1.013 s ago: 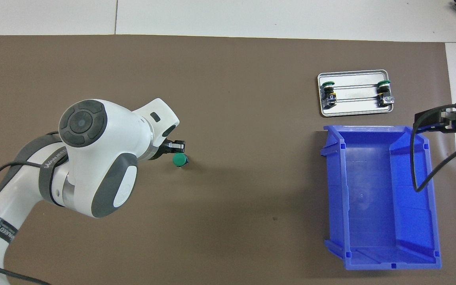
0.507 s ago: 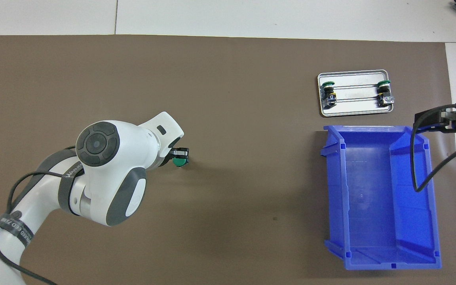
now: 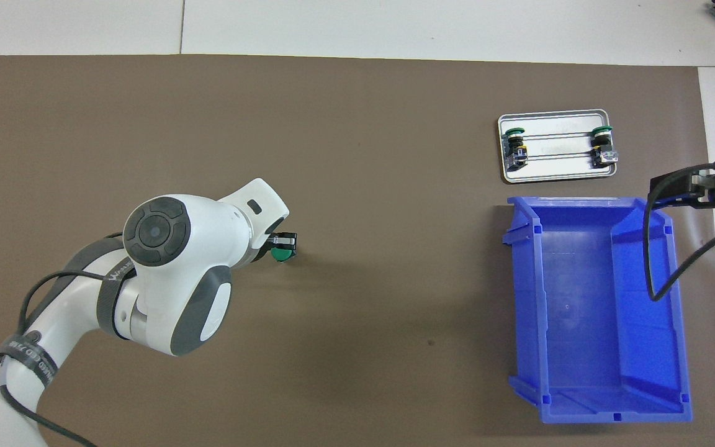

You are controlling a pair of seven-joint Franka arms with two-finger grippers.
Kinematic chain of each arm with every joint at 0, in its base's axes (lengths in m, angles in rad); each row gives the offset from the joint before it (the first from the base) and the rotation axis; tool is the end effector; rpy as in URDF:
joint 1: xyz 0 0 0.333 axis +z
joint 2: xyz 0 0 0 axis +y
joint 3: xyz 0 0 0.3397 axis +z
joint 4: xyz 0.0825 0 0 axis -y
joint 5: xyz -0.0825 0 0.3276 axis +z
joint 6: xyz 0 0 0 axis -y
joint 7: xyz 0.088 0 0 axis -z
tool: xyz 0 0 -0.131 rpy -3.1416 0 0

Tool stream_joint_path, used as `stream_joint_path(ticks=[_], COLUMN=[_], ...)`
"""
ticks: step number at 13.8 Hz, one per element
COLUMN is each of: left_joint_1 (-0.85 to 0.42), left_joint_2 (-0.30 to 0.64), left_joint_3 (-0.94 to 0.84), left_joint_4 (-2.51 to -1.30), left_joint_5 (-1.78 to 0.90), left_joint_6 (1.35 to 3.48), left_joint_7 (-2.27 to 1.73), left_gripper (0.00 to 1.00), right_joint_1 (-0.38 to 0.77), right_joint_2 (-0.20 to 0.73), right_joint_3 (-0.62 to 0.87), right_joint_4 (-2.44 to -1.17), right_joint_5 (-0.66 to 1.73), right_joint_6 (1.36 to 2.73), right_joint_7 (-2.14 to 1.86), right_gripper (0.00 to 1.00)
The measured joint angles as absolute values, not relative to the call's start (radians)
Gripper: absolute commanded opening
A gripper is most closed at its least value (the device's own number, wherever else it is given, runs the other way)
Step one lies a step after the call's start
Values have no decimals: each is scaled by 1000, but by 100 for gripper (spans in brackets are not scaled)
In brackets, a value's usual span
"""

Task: Place and press button with both arms

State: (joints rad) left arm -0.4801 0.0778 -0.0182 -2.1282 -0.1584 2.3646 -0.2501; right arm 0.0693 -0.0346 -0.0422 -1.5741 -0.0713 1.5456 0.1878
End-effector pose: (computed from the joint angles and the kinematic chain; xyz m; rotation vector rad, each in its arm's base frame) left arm 0.4626 -0.2568 0.4221 2.9595 -0.2131 0.1532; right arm 0.4844 0.0032 0.6379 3.0626 -0.2497 0.0208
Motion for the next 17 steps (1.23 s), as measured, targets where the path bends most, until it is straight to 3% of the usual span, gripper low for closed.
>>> stream_joint_path(ticks=[17], left_joint_1=[-488], left_joint_2=[95], left_joint_3=[-16], left_joint_4=[-2183], left_joint_5=[-149], left_joint_6=[2463], left_joint_7=[-250], left_gripper=[0], right_joint_1=[69], right_joint_2=[-35], right_joint_3=[-42], right_joint_4=[-1574], right_joint_5=[-71], right_joint_6=[1546], right_joint_7=[188], right_gripper=[100])
